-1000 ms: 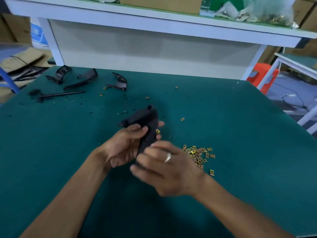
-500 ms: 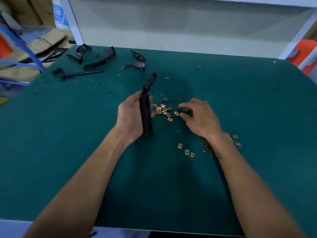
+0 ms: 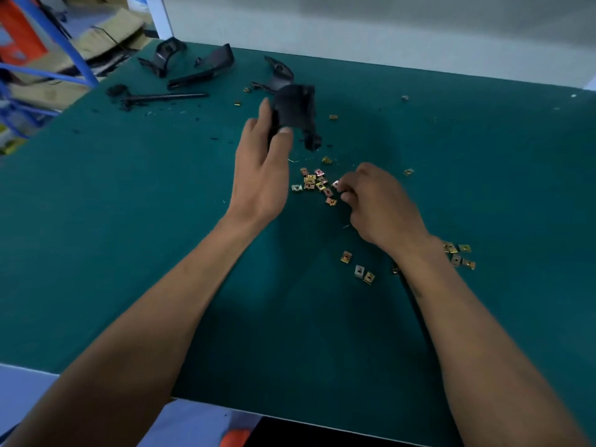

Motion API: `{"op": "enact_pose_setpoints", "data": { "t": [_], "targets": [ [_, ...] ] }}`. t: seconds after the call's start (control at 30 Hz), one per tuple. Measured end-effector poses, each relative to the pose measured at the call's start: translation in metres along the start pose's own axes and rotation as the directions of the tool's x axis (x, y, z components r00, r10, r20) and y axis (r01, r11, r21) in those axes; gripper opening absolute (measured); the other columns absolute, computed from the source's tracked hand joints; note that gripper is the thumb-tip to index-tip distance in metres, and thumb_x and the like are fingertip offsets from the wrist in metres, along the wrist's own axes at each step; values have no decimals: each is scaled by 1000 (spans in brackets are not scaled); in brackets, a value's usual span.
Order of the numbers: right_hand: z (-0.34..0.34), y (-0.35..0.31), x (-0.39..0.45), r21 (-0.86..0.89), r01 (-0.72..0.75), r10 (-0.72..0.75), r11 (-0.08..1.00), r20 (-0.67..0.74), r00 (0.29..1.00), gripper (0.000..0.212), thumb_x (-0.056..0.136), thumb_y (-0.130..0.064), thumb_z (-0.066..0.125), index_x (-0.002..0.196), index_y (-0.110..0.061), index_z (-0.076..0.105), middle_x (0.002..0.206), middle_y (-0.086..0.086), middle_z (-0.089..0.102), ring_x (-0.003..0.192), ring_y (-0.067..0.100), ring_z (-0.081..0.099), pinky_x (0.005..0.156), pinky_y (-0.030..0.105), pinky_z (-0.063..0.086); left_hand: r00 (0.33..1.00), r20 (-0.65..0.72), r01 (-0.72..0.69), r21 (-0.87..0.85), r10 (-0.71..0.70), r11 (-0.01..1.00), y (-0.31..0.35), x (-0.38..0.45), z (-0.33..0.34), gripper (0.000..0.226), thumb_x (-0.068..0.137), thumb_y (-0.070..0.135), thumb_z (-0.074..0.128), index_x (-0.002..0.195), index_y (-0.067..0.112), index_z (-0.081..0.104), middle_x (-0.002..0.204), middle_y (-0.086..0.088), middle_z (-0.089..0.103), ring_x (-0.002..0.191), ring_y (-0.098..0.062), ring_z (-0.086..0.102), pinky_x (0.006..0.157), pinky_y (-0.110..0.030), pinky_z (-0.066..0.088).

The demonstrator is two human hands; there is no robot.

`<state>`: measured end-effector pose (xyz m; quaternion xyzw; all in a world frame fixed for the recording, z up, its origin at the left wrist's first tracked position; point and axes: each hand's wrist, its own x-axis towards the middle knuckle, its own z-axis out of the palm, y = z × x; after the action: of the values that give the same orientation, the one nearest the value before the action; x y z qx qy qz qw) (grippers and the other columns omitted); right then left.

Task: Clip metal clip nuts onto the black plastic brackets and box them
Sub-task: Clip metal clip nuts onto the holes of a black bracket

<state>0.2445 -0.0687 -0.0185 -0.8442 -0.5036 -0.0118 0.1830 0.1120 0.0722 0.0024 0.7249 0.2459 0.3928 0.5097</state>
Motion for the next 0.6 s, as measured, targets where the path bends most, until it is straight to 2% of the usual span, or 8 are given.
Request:
{"op": "enact_pose_setpoints", "data": {
  "t": [0.07,0.1,0.17,0.23,0.3,0.4,0.5,0.6],
  "targets": [
    [0,-3,0,10,-7,7,1000,9,1000,26,99,-4,59,122,-13,68,110,5,56,105,29,55,79,43,51,998,-4,-57,120,58,991,-2,6,5,57,105,33,32,160,18,28,99,26,41,93,27,41,82,3,30],
    [0,-4,0,-1,-5,5,1000,9,1000,30,98,-3,60,125,-12,67,111,7,57,109,30,53,80,44,52,997,-11,-74,172,77,982,-2,9,10,56,107,33,31,160,17,27,104,24,43,96,24,42,82,2,30],
    [1,-3,2,-32,-5,5,999,-8,1000,34,95,0,61,127,-10,68,109,10,58,116,32,48,79,40,47,995,-49,-72,265,88,962,-2,12,22,50,107,31,35,154,16,39,119,16,52,106,8,49,91,-16,40],
    [0,-4,3,-37,-9,9,999,-18,1000,33,93,2,61,122,-8,71,103,11,59,113,33,49,78,35,41,990,-117,-29,397,82,917,-5,12,32,39,103,31,46,138,15,49,122,3,61,108,-18,57,88,-39,47],
    [0,-4,2,-3,-29,29,1000,-16,999,27,90,3,62,113,-6,73,98,12,60,102,33,54,75,35,44,990,-106,-28,491,92,870,-10,11,39,36,100,34,50,131,16,51,120,-1,65,103,-27,60,78,-38,42],
    [-7,-1,8,96,-87,83,992,44,996,14,91,-1,66,100,-10,71,90,4,66,87,24,61,68,31,47,989,-65,-80,532,135,843,-13,10,36,36,96,40,53,125,18,51,109,-1,69,93,-31,64,69,-36,36],
    [-14,6,16,199,-156,136,967,110,985,16,93,-11,71,87,-25,66,80,-15,62,79,8,62,60,18,40,990,-7,-118,530,144,840,-14,10,25,35,89,49,56,111,21,55,84,7,67,78,-29,63,62,-36,40],
    [-9,15,11,430,-215,247,877,-18,969,15,92,-14,75,87,-27,69,83,-20,65,75,-9,60,62,5,41,991,-4,-119,444,135,888,-14,9,22,30,82,52,57,90,24,53,68,10,60,66,-22,58,59,-37,45]
  ]
}}
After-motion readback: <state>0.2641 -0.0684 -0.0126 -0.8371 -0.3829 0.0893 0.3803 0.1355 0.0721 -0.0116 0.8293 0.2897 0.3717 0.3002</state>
